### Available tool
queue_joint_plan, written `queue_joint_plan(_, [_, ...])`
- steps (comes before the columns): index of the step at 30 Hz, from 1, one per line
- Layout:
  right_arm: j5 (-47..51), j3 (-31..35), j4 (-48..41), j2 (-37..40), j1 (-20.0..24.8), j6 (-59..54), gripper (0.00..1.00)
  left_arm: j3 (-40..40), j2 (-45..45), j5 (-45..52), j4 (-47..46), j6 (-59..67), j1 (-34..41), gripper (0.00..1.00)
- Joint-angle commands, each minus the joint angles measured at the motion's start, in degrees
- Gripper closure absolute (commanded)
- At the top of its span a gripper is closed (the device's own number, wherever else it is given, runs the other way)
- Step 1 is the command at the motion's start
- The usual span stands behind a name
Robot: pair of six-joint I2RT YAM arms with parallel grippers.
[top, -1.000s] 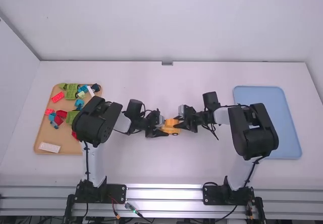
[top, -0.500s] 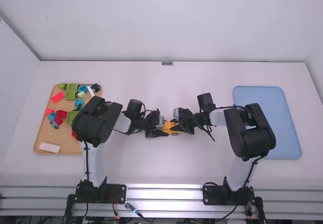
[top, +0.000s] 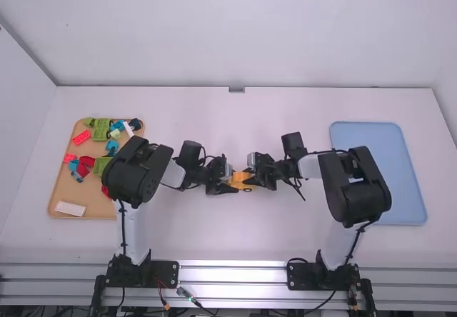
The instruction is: Assemble lego blocks to make yellow taxi
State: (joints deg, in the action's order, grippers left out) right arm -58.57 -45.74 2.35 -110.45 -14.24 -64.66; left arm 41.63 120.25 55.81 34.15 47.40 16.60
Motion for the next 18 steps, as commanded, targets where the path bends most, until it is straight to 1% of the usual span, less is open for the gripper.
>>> queue_joint_plan(1, [1.0, 1.2, 0.3, 0.2, 0.0, 0.8, 1.00, -1.0, 0.6, -2.8, -1.3, -0.9, 0.5, 0.74])
queue_joint_plan(11, [0.5, 1.1, 0.2, 0.0, -0.1, 1.5, 1.00, -1.0, 0.6, -2.8, -1.3, -0.9, 0.5, 0.74])
queue_joint_plan(15, [0.5, -0.1, 3.3, -3.7, -0.1, 5.8, 1.00, -1.0, 0.6, -2.8, -1.3, -0.9, 0.2, 0.74])
queue_joint_plan(17, [0.1, -1.4, 2.1, -5.6, -0.1, 5.1, 1.00, -1.0, 0.6, -2.8, -1.3, -0.9, 0.5, 0.74])
queue_joint_plan(18, [-0.2, -2.2, -0.1, -6.2, -0.1, 2.0, 1.00, -1.0, 0.6, -2.8, -1.3, -0.9, 0.5, 0.74])
